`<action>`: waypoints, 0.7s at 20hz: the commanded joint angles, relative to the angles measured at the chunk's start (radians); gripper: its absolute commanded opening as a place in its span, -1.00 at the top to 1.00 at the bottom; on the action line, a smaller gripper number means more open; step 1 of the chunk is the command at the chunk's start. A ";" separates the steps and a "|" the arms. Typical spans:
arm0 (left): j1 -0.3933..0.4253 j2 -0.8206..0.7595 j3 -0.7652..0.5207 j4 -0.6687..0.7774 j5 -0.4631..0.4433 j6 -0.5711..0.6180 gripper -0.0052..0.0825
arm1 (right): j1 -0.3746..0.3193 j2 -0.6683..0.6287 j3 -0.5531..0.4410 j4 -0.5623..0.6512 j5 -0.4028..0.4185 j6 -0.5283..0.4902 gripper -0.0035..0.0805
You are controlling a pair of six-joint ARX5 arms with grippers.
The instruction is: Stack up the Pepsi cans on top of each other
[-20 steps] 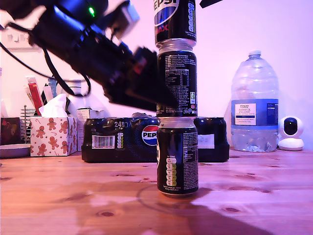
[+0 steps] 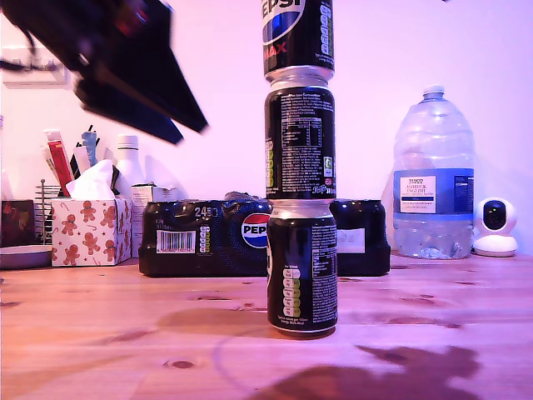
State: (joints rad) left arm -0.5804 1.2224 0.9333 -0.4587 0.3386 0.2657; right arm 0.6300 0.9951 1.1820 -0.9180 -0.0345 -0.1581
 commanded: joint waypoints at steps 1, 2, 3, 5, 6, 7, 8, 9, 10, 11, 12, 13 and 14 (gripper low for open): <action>-0.002 -0.028 -0.015 0.000 0.001 -0.004 0.78 | 0.003 -0.001 0.012 -0.002 0.000 0.013 0.77; -0.002 -0.039 -0.014 0.003 0.001 -0.005 0.89 | 0.003 0.002 0.012 0.002 0.000 0.023 0.85; -0.002 -0.044 -0.014 0.002 0.000 -0.008 0.94 | 0.003 0.006 0.012 0.022 0.000 0.033 0.87; -0.002 -0.047 -0.014 -0.003 -0.007 -0.040 0.94 | 0.003 0.015 0.011 0.031 0.001 0.038 0.95; -0.001 -0.047 -0.014 -0.003 -0.007 -0.060 0.94 | 0.003 0.016 0.011 0.031 0.002 0.038 0.95; 0.002 -0.047 -0.015 0.001 -0.011 -0.057 0.94 | 0.003 0.016 0.011 0.040 0.011 0.037 0.95; 0.006 -0.047 -0.015 0.010 -0.016 -0.057 0.94 | 0.003 0.015 0.011 0.049 0.032 0.036 0.95; 0.012 -0.047 -0.015 0.014 -0.022 -0.056 0.94 | 0.001 0.014 0.011 0.051 0.054 0.037 0.95; 0.019 -0.047 -0.015 0.014 -0.023 -0.056 0.94 | -0.005 0.014 0.010 0.053 0.081 0.040 0.95; 0.029 -0.047 -0.015 0.014 -0.022 -0.056 0.94 | -0.013 0.014 0.010 0.053 0.098 0.047 0.95; 0.042 -0.047 -0.015 0.015 -0.023 -0.055 0.94 | -0.023 0.013 0.010 0.053 0.106 0.046 0.95; 0.058 -0.047 -0.015 0.018 -0.021 -0.052 0.94 | -0.032 0.009 0.009 0.053 0.111 0.046 0.95; 0.075 -0.047 -0.015 0.019 -0.017 -0.049 0.94 | -0.045 0.005 0.009 0.056 0.121 0.046 0.95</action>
State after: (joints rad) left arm -0.5179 1.1732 0.9333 -0.4484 0.3172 0.2131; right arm 0.5945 1.0046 1.1820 -0.8730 0.0795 -0.1200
